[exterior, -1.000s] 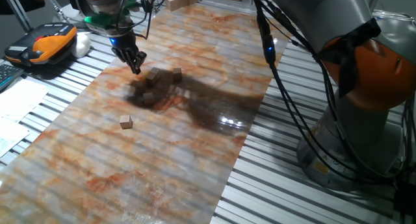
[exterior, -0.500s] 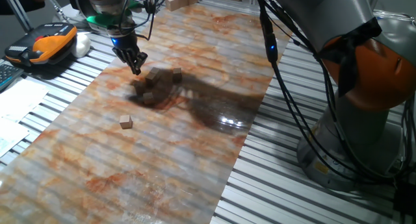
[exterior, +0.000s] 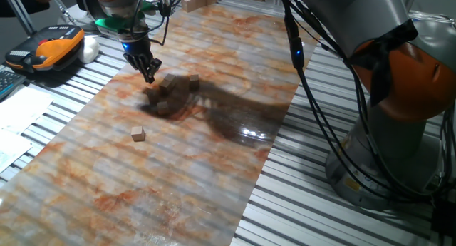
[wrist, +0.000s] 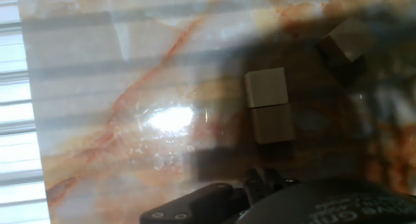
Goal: Stack the blocks into a pyramid shape
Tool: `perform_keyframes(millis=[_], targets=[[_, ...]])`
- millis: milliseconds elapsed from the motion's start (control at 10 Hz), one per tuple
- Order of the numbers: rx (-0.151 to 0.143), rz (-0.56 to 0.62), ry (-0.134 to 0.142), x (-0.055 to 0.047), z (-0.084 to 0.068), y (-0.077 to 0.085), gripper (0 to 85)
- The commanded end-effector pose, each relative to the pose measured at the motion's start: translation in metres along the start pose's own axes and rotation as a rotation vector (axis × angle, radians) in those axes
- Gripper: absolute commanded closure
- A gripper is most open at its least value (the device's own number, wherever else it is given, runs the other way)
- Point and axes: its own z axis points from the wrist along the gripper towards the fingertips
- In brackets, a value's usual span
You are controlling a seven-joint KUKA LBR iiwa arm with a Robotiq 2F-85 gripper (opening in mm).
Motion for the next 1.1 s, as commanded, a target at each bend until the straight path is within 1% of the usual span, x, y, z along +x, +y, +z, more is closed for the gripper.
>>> perform_keyframes(millis=[0, 200, 300, 400, 500, 600, 700, 800, 900, 1000], targets=[[0.000, 0.003, 0.000, 0.0007, 0.0033, 0.0005, 68.0], [0.001, 0.031, 0.001, 0.0023, 0.0057, 0.0008, 68.0], [-0.001, 0.067, 0.005, 0.0027, 0.0051, 0.0010, 68.0], [0.003, 0.103, 0.004, 0.0025, 0.0054, 0.0011, 68.0], [0.001, 0.130, 0.008, 0.0015, 0.0047, 0.0013, 51.0], [0.001, 0.142, 0.010, 0.0012, 0.0048, 0.0014, 51.0], [0.016, 0.163, 0.002, 0.0017, 0.0051, 0.0014, 51.0], [0.021, 0.176, 0.002, 0.0019, 0.0054, 0.0013, 51.0], [0.028, 0.186, -0.001, 0.0024, 0.0062, 0.0008, 34.0], [0.035, 0.189, -0.005, 0.0022, 0.0067, 0.0007, 34.0]])
